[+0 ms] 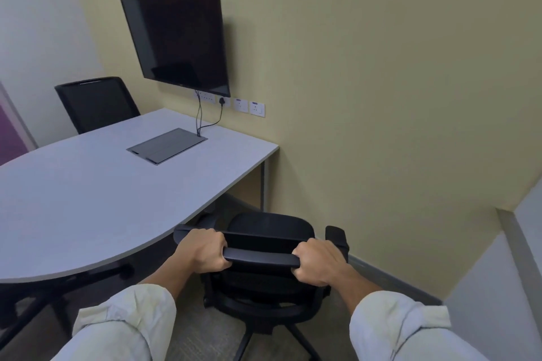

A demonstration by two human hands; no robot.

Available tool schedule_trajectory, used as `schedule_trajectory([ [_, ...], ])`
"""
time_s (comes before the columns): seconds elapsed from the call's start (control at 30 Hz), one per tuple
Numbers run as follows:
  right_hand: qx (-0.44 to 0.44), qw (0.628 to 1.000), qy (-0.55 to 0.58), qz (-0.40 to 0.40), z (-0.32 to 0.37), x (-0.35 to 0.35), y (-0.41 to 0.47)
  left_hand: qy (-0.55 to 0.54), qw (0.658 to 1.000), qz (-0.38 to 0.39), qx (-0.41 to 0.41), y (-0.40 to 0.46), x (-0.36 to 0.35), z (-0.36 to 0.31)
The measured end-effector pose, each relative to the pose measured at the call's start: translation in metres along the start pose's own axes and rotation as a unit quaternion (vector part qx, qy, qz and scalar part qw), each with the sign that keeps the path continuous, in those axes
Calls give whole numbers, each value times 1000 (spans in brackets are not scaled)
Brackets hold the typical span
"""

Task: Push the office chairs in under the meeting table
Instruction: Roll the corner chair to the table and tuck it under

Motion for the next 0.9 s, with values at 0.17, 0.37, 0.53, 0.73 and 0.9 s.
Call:
schedule_trajectory([
  [0.17,36,999,-11,2,-35,5,35,-18,999,-8,30,26,-1,-8],
  [0.37,96,995,-20,18,-73,12,79,-34,995,-21,87,58,-4,-16],
  [0.53,162,986,-29,25,-116,16,116,-40,987,-29,155,84,-4,-40],
  [0.73,206,977,-46,29,-162,24,151,-54,975,-51,211,115,-1,-71],
  [0.9,245,967,-56,39,-181,27,184,-53,967,-57,243,136,2,-78],
])
Point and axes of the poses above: each hand's wrist, its own y-axis towards the middle knuckle, its own x-axis out of the back of the hand, z = x × y, the point moved 6 cm from there along y, towards the middle knuckle, and after that the axes turned 4 degrees about -y, right-handed, at the moved point
